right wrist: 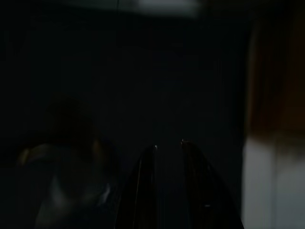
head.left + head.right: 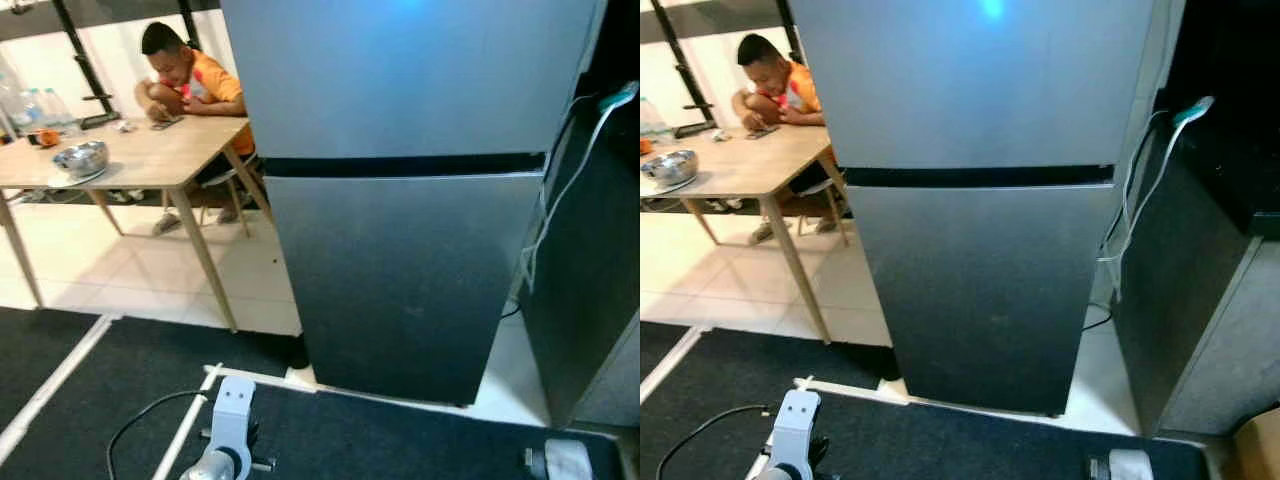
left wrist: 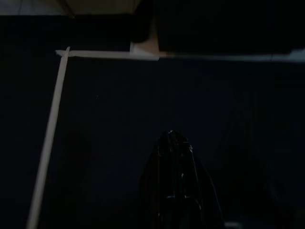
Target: Restocking fridge
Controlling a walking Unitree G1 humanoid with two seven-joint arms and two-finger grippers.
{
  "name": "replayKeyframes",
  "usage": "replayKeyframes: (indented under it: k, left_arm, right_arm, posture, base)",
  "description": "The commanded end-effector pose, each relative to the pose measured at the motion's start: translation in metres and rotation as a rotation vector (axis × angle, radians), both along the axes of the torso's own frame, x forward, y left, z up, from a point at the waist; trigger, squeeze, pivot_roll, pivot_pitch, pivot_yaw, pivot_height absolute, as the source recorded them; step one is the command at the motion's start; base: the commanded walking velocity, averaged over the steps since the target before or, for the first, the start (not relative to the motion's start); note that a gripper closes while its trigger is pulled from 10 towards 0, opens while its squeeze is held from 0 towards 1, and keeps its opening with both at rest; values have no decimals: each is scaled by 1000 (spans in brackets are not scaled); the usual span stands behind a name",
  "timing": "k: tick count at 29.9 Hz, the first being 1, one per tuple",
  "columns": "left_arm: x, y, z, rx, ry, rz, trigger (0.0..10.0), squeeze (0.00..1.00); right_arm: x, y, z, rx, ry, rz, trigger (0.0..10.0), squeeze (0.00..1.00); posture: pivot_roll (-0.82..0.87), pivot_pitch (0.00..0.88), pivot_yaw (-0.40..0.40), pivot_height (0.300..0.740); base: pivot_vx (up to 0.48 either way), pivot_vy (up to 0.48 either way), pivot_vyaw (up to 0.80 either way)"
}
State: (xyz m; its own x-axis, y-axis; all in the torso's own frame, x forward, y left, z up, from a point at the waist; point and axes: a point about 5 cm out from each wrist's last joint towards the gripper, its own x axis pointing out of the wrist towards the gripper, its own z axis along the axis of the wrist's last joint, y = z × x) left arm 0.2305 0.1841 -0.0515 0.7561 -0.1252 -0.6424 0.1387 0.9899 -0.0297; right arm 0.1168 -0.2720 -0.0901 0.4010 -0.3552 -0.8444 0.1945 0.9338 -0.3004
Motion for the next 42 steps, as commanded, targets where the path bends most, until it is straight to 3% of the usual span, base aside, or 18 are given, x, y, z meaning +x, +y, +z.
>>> replayKeyframes:
  k: [1, 5, 9, 20, 22, 23, 24, 25, 26, 29, 34, 36, 38, 39, 40, 42]
  left_arm:
    - [5, -1, 2, 19, 10, -27, 10000, 0]
    - [6, -6, 2, 20, 22, -56, 10000, 0]
    - [5, -9, 0, 27, 37, -63, 10000, 0]
    - [4, -12, -1, 14, 57, -48, 10000, 0]
    - [2, -14, -3, 20, 69, -97, 10000, 0]
    - [2, -14, -3, 20, 69, -97, 10000, 0]
    - [1, -15, -3, 13, 56, -105, 10000, 0]
    - [1, -15, -3, 13, 56, -105, 10000, 0]
    - [0, -17, -3, -39, 54, -86, 10000, 0]
    - [3, -17, -2, -42, 49, -67, 10000, 0]
    - [30, -38, 16, -18, -40, -110, 10000, 0]
    - [38, -47, 22, 2, -62, -134, 10000, 0]
    - [38, -47, 22, 18, -60, -147, 10000, 0]
    - [37, -45, 21, 30, -61, -140, 10000, 0]
    - [37, -45, 21, 30, -61, -140, 10000, 0]
    - [31, -37, 16, 47, -38, -123, 10000, 0]
  right_arm:
    - [16, 0, 5, 16, -67, -15, 10000, 0]
    - [16, 6, 4, 61, -83, -6, 10000, 0]
    - [30, 12, 8, 108, -151, 1, 10000, 0]
    - [87, 18, 37, 77, -368, 121, 10000, 0]
    - [106, 29, 48, 28, -421, 277, 10000, 0]
    - [106, 29, 48, 28, -421, 277, 10000, 0]
    - [116, 39, 53, 6, -438, 388, 10000, 0]
    - [116, 39, 53, 6, -438, 388, 10000, 0]
    - [120, 45, 54, 25, -435, 413, 10000, 0]
    - [125, 55, 52, 79, -385, 442, 10000, 0]
    - [150, 85, 65, 167, -424, 538, 10000, 0]
    - [151, 98, 61, 264, -397, 466, 10000, 0]
    - [149, 100, 59, 288, -398, 430, 10000, 0]
    - [147, 95, 57, 302, -410, 327, 10000, 0]
    - [147, 95, 57, 302, -410, 327, 10000, 0]
    - [138, 76, 52, 280, -408, 200, 10000, 0]
  posture:
    - [-205, 19, 122, 740]
    - [-205, 21, 124, 740]
    - [-206, 20, 119, 740]
    - [-208, 25, 73, 740]
    - [-221, 9, 45, 740]
    - [-221, 9, 45, 740]
    - [-207, 0, 19, 740]
    - [-207, 0, 19, 740]
    - [-205, 0, 17, 740]
    - [-203, 0, 12, 740]
    - [-169, 0, 4, 740]
    - [-168, 0, 20, 740]
    - [-168, 0, 20, 740]
    - [-169, 0, 36, 740]
    - [-169, 0, 36, 740]
    - [-175, 0, 65, 740]
  base:
    - [0, 0, 0]
    - [0, 0, 0]
    - [0, 0, 0]
    - [0, 0, 0]
    - [0, 0, 0]
    - [0, 0, 0]
    - [0, 0, 0]
    - [0, 0, 0]
    - [0, 0, 0]
    - [0, 0, 0]
    - [0, 0, 0]
    - [0, 0, 0]
    - [0, 0, 0]
    - [0, 0, 0]
    - [0, 0, 0]
    - [0, 0, 0]
